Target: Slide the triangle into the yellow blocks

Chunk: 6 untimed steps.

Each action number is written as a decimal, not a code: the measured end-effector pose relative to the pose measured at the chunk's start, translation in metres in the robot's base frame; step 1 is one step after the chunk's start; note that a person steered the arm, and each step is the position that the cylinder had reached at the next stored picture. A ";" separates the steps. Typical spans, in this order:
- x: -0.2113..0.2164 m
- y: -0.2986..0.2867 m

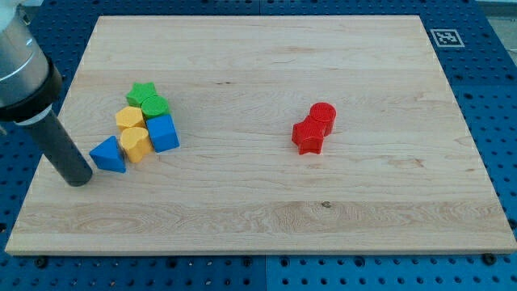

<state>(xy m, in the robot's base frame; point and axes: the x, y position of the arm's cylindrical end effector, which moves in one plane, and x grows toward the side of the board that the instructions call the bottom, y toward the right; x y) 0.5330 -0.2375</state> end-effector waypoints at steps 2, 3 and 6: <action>-0.017 0.013; -0.027 0.013; -0.010 0.013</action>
